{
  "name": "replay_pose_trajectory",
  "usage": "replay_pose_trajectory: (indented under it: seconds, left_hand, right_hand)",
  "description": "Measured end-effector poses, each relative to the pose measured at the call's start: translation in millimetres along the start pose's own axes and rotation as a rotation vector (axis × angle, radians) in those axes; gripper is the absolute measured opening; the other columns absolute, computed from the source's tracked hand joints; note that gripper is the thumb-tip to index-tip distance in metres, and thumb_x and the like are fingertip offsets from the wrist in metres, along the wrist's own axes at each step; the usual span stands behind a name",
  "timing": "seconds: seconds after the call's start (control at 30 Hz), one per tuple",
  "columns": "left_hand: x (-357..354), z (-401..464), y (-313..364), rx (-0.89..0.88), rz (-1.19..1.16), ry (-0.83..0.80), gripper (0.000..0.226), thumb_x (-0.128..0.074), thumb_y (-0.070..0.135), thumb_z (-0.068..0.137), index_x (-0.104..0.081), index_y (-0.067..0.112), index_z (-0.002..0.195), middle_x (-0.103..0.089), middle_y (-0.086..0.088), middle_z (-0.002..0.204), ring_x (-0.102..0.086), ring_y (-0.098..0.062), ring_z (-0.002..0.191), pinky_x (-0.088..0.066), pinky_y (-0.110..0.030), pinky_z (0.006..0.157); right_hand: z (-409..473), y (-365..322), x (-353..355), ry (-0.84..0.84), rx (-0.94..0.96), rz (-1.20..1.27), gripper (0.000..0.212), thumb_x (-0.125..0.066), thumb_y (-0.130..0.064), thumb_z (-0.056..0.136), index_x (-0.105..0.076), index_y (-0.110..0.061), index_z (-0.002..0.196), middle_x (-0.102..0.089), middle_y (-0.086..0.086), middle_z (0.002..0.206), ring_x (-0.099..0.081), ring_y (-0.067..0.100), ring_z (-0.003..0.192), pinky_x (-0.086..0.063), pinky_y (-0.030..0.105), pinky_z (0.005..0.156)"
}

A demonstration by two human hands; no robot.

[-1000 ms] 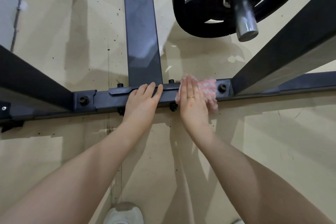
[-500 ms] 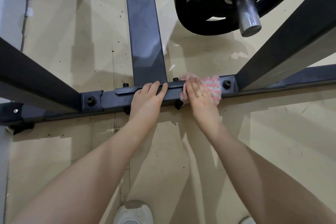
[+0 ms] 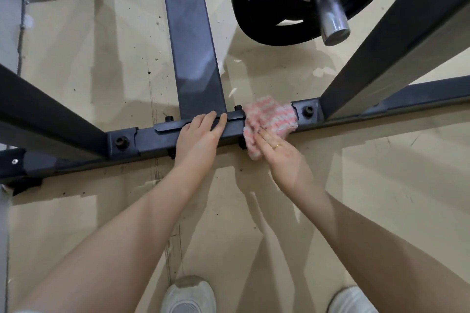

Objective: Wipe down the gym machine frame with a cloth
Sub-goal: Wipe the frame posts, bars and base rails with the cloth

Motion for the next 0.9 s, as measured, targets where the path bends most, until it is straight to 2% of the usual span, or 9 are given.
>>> replay_pose_trajectory:
  seconds: [0.07, 0.2, 0.3, 0.4, 0.53, 0.67, 0.77, 0.83, 0.9]
  left_hand:
    - [-0.2, -0.1, -1.1, 0.013, -0.017, 0.0, 0.065, -0.047, 0.009, 0.096, -0.013, 0.018, 0.151, -0.02, -0.009, 0.154, -0.019, -0.026, 0.139, -0.021, -0.034, 0.109]
    - [3.3, -1.9, 2.4, 0.018, -0.035, 0.015, 0.066, -0.048, 0.006, 0.095, -0.013, 0.017, 0.15, -0.019, -0.009, 0.155, -0.018, -0.027, 0.14, -0.022, -0.035, 0.111]
    - [0.3, -8.7, 2.4, 0.002, -0.066, 0.003, 0.069, -0.043, -0.003, 0.093, -0.012, 0.017, 0.151, -0.01, -0.009, 0.158, -0.01, -0.027, 0.144, -0.017, -0.036, 0.115]
    - [-2.8, -12.3, -0.7, -0.03, -0.06, -0.014, 0.07, -0.044, -0.001, 0.092, -0.012, 0.018, 0.151, -0.002, -0.007, 0.159, -0.005, -0.024, 0.146, -0.011, -0.035, 0.116]
    - [-4.7, -12.8, -1.6, -0.039, -0.065, -0.041, 0.071, -0.046, 0.005, 0.093, -0.008, 0.017, 0.151, 0.003, -0.006, 0.159, -0.001, -0.023, 0.146, -0.002, -0.034, 0.117]
    - [-9.2, -16.0, 2.3, -0.027, -0.073, -0.068, 0.074, -0.046, 0.009, 0.092, -0.002, 0.016, 0.151, 0.01, -0.007, 0.158, 0.006, -0.024, 0.146, 0.001, -0.033, 0.117]
    - [-10.6, -16.3, 3.3, -0.023, -0.061, -0.088, 0.076, -0.047, 0.012, 0.092, 0.001, 0.016, 0.151, 0.014, -0.007, 0.158, 0.009, -0.024, 0.146, 0.002, -0.034, 0.117]
    - [-10.2, -16.4, 4.0, -0.02, -0.062, -0.088, 0.075, -0.047, 0.014, 0.092, 0.0, 0.015, 0.151, 0.014, -0.008, 0.158, 0.009, -0.024, 0.146, 0.003, -0.035, 0.117]
    - [-6.4, -18.3, 7.5, -0.001, -0.096, -0.071, 0.073, -0.047, 0.016, 0.091, -0.006, 0.012, 0.151, 0.009, -0.01, 0.158, 0.007, -0.024, 0.146, 0.003, -0.035, 0.117]
  right_hand:
    - [-17.7, 10.5, 3.4, -0.066, -0.217, 0.14, 0.057, -0.039, 0.01, 0.083, -0.05, -0.006, 0.137, -0.059, 0.013, 0.13, -0.058, 0.029, 0.115, -0.047, 0.031, 0.09]
    - [-40.4, 43.8, 9.0, 0.037, -0.805, 0.346, 0.043, -0.036, -0.001, 0.095, -0.05, -0.015, 0.132, -0.062, 0.012, 0.113, -0.057, 0.033, 0.099, -0.044, 0.037, 0.078]
    - [-3.7, 12.7, 1.6, 0.075, -0.599, 0.494, 0.034, -0.03, -0.011, 0.094, -0.055, -0.013, 0.117, -0.062, 0.006, 0.106, -0.057, 0.027, 0.095, -0.045, 0.035, 0.077]
    - [22.3, 1.6, -21.0, -0.069, -0.365, 0.433, 0.045, -0.032, -0.024, 0.097, -0.047, -0.012, 0.137, -0.048, 0.009, 0.141, -0.046, 0.024, 0.129, -0.04, 0.04, 0.105]
    - [12.8, 51.6, -20.0, -0.101, -0.333, 0.055, 0.059, -0.042, -0.001, 0.096, -0.02, -0.005, 0.15, -0.016, 0.011, 0.159, -0.014, 0.023, 0.147, -0.009, 0.03, 0.118]
    - [5.9, 52.2, -23.9, -0.047, -0.431, -0.009, 0.058, -0.045, 0.003, 0.09, -0.031, 0.002, 0.146, -0.029, 0.017, 0.154, -0.028, 0.03, 0.143, -0.025, 0.039, 0.115]
    - [19.9, 43.7, -20.3, -0.04, -0.318, -0.028, 0.056, -0.051, 0.001, 0.079, -0.048, 0.006, 0.135, -0.047, 0.023, 0.141, -0.046, 0.036, 0.131, -0.039, 0.045, 0.106]
    - [19.5, 54.1, -10.1, -0.116, -0.351, -0.035, 0.072, -0.062, 0.001, 0.08, -0.032, 0.0, 0.146, -0.029, 0.015, 0.154, -0.029, 0.027, 0.143, -0.025, 0.035, 0.116]
    - [8.2, 63.4, -6.6, -0.192, -0.475, 0.0, 0.069, -0.052, -0.004, 0.092, -0.016, -0.006, 0.152, -0.013, 0.006, 0.16, -0.014, 0.02, 0.147, -0.015, 0.029, 0.117]
Point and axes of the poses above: each hand's wrist, its own z-axis towards the middle knuckle, its own x-axis out of the back of the hand, y = z × x, the point moved 10 cm from there along z, towards the middle knuckle
